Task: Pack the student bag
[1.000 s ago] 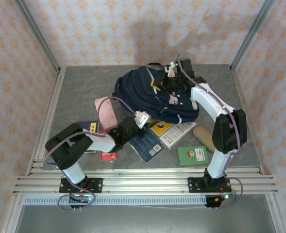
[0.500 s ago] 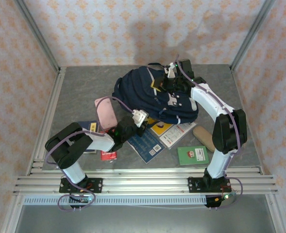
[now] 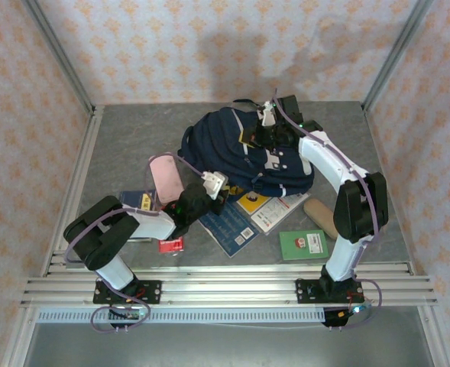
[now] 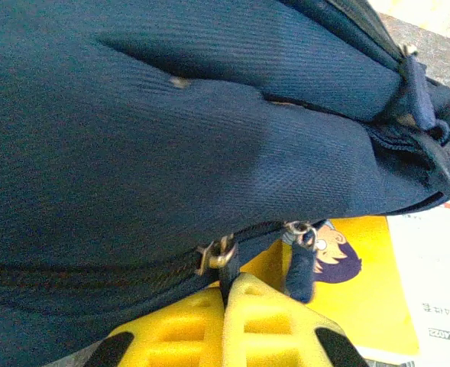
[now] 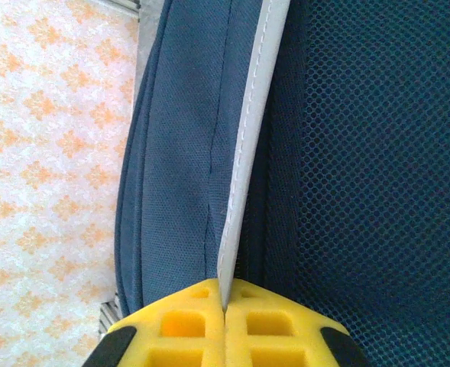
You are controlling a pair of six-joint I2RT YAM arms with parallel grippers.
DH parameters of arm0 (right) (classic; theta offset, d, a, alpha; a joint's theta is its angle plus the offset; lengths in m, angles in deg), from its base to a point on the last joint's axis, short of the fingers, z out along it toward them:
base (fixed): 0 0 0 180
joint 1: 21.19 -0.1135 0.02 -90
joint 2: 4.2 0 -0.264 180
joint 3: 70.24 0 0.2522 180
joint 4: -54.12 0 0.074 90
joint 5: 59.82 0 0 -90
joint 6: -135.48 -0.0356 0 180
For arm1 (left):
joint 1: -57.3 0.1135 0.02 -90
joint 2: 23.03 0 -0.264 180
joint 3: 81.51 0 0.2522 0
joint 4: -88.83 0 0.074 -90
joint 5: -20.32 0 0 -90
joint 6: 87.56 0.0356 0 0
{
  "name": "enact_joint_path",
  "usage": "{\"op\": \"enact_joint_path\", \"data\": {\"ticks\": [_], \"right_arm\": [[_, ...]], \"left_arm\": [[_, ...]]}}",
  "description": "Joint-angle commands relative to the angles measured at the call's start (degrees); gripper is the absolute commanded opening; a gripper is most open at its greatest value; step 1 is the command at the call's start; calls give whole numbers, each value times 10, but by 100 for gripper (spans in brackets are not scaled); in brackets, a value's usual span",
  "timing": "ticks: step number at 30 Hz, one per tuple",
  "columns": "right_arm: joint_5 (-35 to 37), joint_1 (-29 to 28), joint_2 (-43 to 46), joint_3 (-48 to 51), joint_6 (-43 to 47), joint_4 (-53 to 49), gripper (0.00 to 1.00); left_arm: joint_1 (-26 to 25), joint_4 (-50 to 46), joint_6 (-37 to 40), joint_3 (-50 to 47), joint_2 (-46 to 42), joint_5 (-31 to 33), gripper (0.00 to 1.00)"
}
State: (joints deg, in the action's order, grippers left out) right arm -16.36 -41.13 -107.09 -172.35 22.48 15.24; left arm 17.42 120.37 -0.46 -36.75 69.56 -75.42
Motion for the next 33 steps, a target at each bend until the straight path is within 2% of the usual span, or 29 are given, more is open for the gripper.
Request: {"op": "enact_joint_path", "data": {"ticks": [1,9,12,15,18,23,30,33], "right_arm": [[37,0,33,-21,31,-22,0],[95,-10,41,-10,63,-45,0],[93,-11,41,-9,64,-47,0],[89,-16,46,-9,63,-48,0],[84,-18,54,-7,53,-42,0],[76,-18,58,-5,31,-29,0],[66,-18,62,10,0,-3,0],[59,-18,68,22,-20,17,0]], "left_arm": [[21,-19,-30,-7,-34,42,0],[30,-80,-70,-8,-56,101,0],[30,-93,-78,-4,-53,83,0],[28,-87,-83,-3,-46,23,0],[17,-63,-88,-15,-50,-5,13],[-19,-64,-77,-19,-59,-14,32],[-48,-83,-93,3,-39,30,52],[-52,-90,-108,22,-19,60,56]]}}
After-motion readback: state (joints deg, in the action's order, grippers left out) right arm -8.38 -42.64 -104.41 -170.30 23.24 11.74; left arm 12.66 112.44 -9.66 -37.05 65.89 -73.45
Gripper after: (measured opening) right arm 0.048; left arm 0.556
